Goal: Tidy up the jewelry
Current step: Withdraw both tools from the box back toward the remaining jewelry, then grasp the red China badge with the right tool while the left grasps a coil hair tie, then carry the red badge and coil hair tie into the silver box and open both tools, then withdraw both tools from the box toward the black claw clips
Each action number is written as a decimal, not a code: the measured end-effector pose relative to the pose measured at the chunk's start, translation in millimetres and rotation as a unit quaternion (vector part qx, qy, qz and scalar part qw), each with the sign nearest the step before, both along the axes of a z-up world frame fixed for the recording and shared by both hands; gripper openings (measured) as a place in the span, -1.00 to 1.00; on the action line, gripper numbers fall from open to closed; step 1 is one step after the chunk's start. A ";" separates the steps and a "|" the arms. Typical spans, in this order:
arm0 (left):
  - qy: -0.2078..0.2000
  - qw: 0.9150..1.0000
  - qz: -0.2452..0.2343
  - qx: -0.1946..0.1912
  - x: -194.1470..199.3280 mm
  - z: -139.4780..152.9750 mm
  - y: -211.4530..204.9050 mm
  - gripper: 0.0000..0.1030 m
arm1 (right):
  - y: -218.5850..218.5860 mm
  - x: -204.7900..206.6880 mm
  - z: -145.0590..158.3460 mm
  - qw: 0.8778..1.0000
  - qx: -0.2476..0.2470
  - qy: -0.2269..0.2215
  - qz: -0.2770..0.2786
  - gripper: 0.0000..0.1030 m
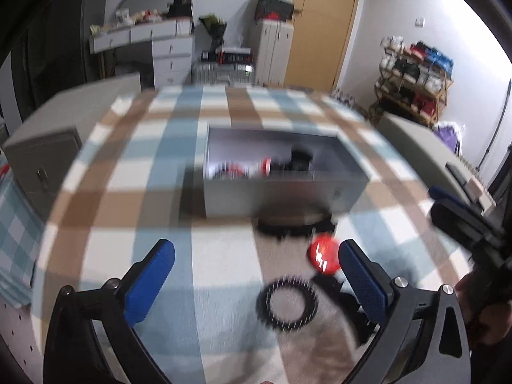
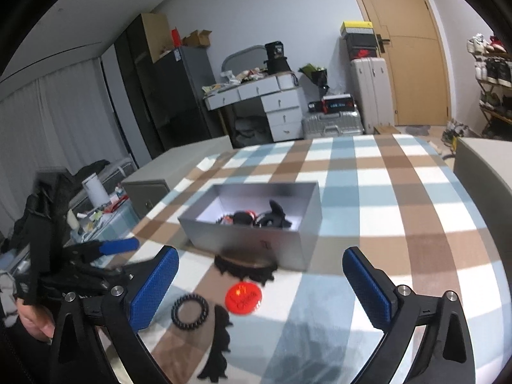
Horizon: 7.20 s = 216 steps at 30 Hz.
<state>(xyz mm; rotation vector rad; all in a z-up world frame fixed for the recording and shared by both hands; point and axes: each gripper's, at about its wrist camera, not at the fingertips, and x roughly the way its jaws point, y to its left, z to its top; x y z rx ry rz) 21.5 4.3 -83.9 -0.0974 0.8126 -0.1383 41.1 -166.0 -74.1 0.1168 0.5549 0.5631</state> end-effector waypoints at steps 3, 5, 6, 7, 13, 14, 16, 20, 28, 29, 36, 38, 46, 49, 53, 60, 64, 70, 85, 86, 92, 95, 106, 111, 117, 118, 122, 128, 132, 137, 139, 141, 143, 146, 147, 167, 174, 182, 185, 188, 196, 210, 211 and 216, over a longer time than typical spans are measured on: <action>0.028 1.000 -0.008 0.003 -5.2 -17.1 -0.5 0.94 | -2.7 -4.8 -6.1 1.000 -0.009 0.002 -0.005 1.00; 0.037 0.999 -0.011 0.012 -7.6 -22.2 -2.3 0.94 | -3.7 -6.5 -11.1 1.000 -0.015 0.008 -0.008 1.00; 0.041 0.999 -0.013 0.015 -9.2 -23.8 -3.2 0.94 | -3.6 -6.5 -14.1 1.000 -0.018 0.012 -0.009 1.00; 0.044 0.999 -0.017 0.016 -10.6 -25.2 -4.2 0.94 | -2.6 -6.1 -16.8 1.000 -0.022 0.015 -0.011 1.00; 0.057 0.998 -0.036 0.019 -14.4 -28.9 -13.5 0.94 | 2.6 -6.5 -33.2 0.998 -0.052 0.033 -0.019 1.00; 0.061 0.997 -0.038 0.021 -13.1 -31.0 -14.4 0.94 | 2.7 -6.6 -34.8 0.998 -0.055 0.036 -0.020 1.00; 0.072 0.996 -0.045 0.026 -11.9 -34.2 -18.7 0.94 | 2.0 -6.8 -36.5 0.997 -0.055 0.039 -0.021 1.00; 0.070 0.995 -0.054 0.047 -10.6 -36.6 -24.0 0.94 | -0.8 -7.7 -36.8 0.997 -0.054 0.041 -0.026 1.00; 0.077 0.993 -0.063 0.059 -7.4 -37.1 -28.3 0.93 | 0.3 -9.8 -36.5 0.997 -0.068 0.037 -0.031 1.00; 0.077 0.993 -0.065 0.057 -7.0 -36.9 -28.8 0.91 | -0.1 -9.2 -36.9 0.996 -0.068 0.039 -0.032 1.00; 0.067 0.992 -0.077 0.077 -4.2 -32.8 -35.9 0.11 | -0.4 -8.5 -37.9 0.996 -0.075 0.047 -0.033 1.00; 0.067 0.992 -0.077 0.077 -3.2 -31.0 -34.4 -0.16 | 0.4 -8.9 -37.5 0.995 -0.077 0.047 -0.033 1.00; 0.060 0.992 -0.068 0.082 -8.4 -27.6 -25.5 -0.21 | 8.9 -2.0 -36.3 0.995 -0.071 0.060 -0.016 1.00; 0.055 0.994 -0.053 0.072 -10.8 -23.2 -15.3 -0.21 | 15.7 5.8 -40.3 0.995 -0.060 0.085 -0.006 1.00; 0.047 0.996 -0.038 0.064 -13.4 -18.5 -3.9 -0.21 | 26.5 17.9 -47.7 0.992 -0.047 0.121 0.006 0.99; 0.044 0.997 -0.028 0.056 -18.7 -18.2 7.6 -0.21 | 49.2 32.7 -55.9 0.987 -0.051 0.154 0.012 0.84; 0.046 0.997 -0.022 0.051 -20.8 -20.7 15.3 -0.21 | 63.4 36.7 -59.8 0.984 -0.084 0.154 0.007 0.63; 0.048 0.998 -0.017 0.043 -22.1 -22.2 25.1 -0.21 | 76.5 37.6 -59.1 0.980 -0.133 0.149 -0.015 0.40; 0.044 0.999 0.001 0.017 -25.5 -21.2 45.4 -0.21 | 104.0 31.3 -60.6 0.968 -0.213 0.127 -0.026 -0.19; 0.043 0.999 0.000 0.016 -25.4 -20.7 45.5 -0.21 | 103.2 30.3 -60.8 0.969 -0.211 0.125 -0.026 -0.19; 0.038 0.999 0.001 0.016 -25.2 -17.4 46.8 -0.21 | 89.3 25.0 -57.5 0.977 -0.174 0.120 -0.021 -0.19; 0.038 0.999 0.001 0.018 -22.9 -15.5 45.1 -0.21 | 81.2 25.5 -53.2 0.981 -0.149 0.120 -0.020 -0.19; 0.025 0.999 -0.015 0.030 -9.3 -0.2 26.7 -0.21 | 56.5 22.7 -45.7 0.990 -0.094 0.100 -0.022 -0.19; 0.021 0.999 -0.015 0.026 5.4 5.5 21.8 -0.21 | 46.2 20.7 -43.3 0.993 -0.088 0.077 -0.019 -0.19; 0.003 1.000 0.000 0.020 24.6 19.0 22.0 -0.21 | 36.3 21.5 -36.9 0.996 -0.062 0.059 -0.007 -0.19; 0.000 1.000 0.002 0.017 27.3 21.4 22.1 -0.21 | 35.1 21.2 -33.7 0.997 -0.059 0.051 -0.005 -0.18; -0.011 1.000 0.006 0.016 37.1 28.7 20.1 -0.21 | 30.9 22.5 -13.9 0.999 -0.030 0.018 0.011 -0.18; -0.023 1.000 0.006 0.012 53.0 36.9 13.9 -0.21 | 35.4 38.6 6.8 0.999 -0.021 -0.012 0.027 -0.18; -0.028 1.000 0.001 0.011 65.4 40.5 8.3 -0.21 | 38.4 57.7 13.3 0.999 -0.014 -0.014 0.032 -0.18; -0.027 1.000 -0.004 0.008 81.5 39.4 3.9 -0.21 | 43.6 77.7 18.3 0.999 -0.014 -0.023 0.038 -0.18; -0.023 1.000 -0.007 0.007 88.3 36.4 2.3 -0.21 | 46.0 85.4 19.3 0.999 -0.014 -0.024 0.041 -0.18; -0.019 1.000 -0.010 0.005 91.8 34.4 1.0 -0.21 | 47.7 91.5 18.8 0.999 -0.014 -0.024 0.043 -0.18; -0.014 1.000 -0.014 0.004 97.3 30.7 -0.2 -0.21 | 49.8 97.9 17.8 0.999 -0.017 -0.022 0.045 -0.18; -0.007 1.000 -0.016 0.003 102.8 26.3 -1.2 -0.21 | 52.7 106.8 14.9 0.999 -0.019 -0.017 0.048 -0.18; -0.003 1.000 -0.018 0.002 105.3 24.2 -1.3 -0.21 | 53.5 108.8 14.0 0.998 -0.020 -0.016 0.049 -0.18; 0.033 0.998 -0.036 -0.028 115.8 11.1 -2.3 -0.05 | 56.2 134.5 -3.5 0.998 -0.029 0.035 0.033 0.07; 0.033 0.998 -0.037 -0.026 110.0 14.5 -1.7 0.15 | 43.0 125.4 4.2 0.999 -0.012 0.027 0.018 0.18; 0.027 0.999 -0.029 -0.020 99.0 22.5 -0.7 0.16 | 35.5 111.6 17.8 1.000 -0.009 0.008 0.003 0.39; 0.022 0.999 -0.024 -0.016 94.3 27.0 -0.5 0.16 | 34.8 105.0 23.5 1.000 -0.010 0.003 0.005 0.41; 0.018 1.000 -0.020 -0.014 89.1 31.2 -0.8 0.16 | 34.1 97.5 29.3 1.000 -0.011 -0.002 0.003 0.59; 0.003 1.000 -0.016 -0.008 68.5 43.1 -3.4 0.17 | 25.0 72.8 41.8 1.000 -0.010 -0.023 -0.012 0.80; 0.010 1.000 -0.023 -0.018 26.5 40.1 -13.3 0.61 | 4.7 23.5 33.6 0.999 -0.029 -0.014 -0.036 1.00; 0.013 0.999 -0.025 -0.016 23.2 38.3 -15.8 0.61 | 2.7 20.2 31.6 0.999 -0.032 -0.012 -0.038 1.00; 0.042 0.998 -0.038 -0.010 11.5 23.8 -29.0 0.62 | -5.7 9.2 19.6 0.998 -0.046 0.007 -0.047 1.00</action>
